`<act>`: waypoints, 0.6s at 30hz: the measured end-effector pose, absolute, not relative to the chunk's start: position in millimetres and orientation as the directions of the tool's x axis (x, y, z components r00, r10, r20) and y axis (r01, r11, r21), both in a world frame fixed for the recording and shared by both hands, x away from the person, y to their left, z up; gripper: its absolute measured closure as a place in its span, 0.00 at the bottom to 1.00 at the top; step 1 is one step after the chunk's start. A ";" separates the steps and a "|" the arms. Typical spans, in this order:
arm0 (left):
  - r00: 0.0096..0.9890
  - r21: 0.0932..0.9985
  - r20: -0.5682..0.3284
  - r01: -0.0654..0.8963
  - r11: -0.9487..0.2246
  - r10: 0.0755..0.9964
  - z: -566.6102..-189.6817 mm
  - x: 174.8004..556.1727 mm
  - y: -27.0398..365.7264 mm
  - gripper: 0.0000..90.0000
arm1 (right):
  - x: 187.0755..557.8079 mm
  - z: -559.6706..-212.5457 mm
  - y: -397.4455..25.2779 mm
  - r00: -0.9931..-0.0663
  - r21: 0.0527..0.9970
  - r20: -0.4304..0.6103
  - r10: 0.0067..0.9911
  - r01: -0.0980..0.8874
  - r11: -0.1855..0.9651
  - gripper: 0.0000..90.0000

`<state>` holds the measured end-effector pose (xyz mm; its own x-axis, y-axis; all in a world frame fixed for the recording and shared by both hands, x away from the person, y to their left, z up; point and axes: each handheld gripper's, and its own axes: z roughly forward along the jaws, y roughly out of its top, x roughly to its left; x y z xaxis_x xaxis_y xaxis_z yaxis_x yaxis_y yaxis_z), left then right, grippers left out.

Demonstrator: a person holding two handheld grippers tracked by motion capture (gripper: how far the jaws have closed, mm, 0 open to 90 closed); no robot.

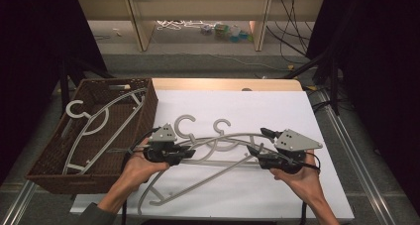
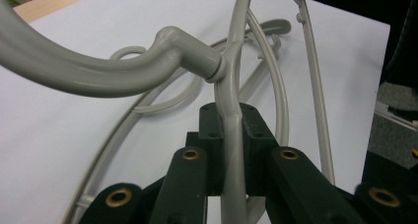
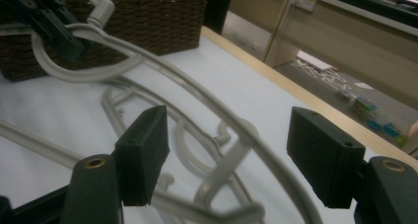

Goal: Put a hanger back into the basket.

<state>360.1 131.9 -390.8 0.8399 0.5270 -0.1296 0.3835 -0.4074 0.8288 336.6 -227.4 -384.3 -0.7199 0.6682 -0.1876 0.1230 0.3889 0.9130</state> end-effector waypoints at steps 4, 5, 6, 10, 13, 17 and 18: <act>0.808 0.835 -0.180 0.427 -0.347 0.560 -391.8 366.6 144.9 0.91 | 331.2 -388.4 -232.9 -0.699 0.936 -0.151 0.699 0.126 0.328 0.34; 0.799 0.836 -0.190 0.436 -0.332 0.570 -391.7 367.2 147.2 0.91 | 329.8 -388.9 -233.3 -0.697 0.938 -0.141 0.703 0.134 0.320 0.34; 0.799 0.836 -0.193 0.437 -0.330 0.569 -390.9 368.1 149.6 0.91 | 329.3 -389.7 -233.9 -0.692 0.943 -0.140 0.708 0.126 0.309 0.34; 0.785 0.845 -0.201 0.442 -0.301 0.586 -385.5 368.1 154.0 0.91 | 323.3 -397.2 -237.0 -0.671 0.951 -0.101 0.735 0.151 0.269 0.31; 0.777 0.850 -0.199 0.440 -0.289 0.597 -382.2 367.6 157.1 0.91 | 321.5 -403.6 -239.6 -0.662 0.952 -0.088 0.745 0.163 0.258 0.28; 0.765 0.854 -0.199 0.442 -0.275 0.613 -377.0 367.0 161.3 0.91 | 316.9 -412.1 -240.7 -0.648 0.952 -0.074 0.758 0.181 0.248 0.25; 0.765 0.858 -0.205 0.441 -0.264 0.611 -375.4 366.9 162.6 0.91 | 315.3 -413.7 -240.0 -0.648 0.951 -0.055 0.759 0.199 0.238 0.24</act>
<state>366.9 162.6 -375.4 0.7647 0.6108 -0.2052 0.4411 -0.2641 0.8577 315.3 -240.0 -413.7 -0.6482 0.7595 -0.0548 0.1989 0.2384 0.9506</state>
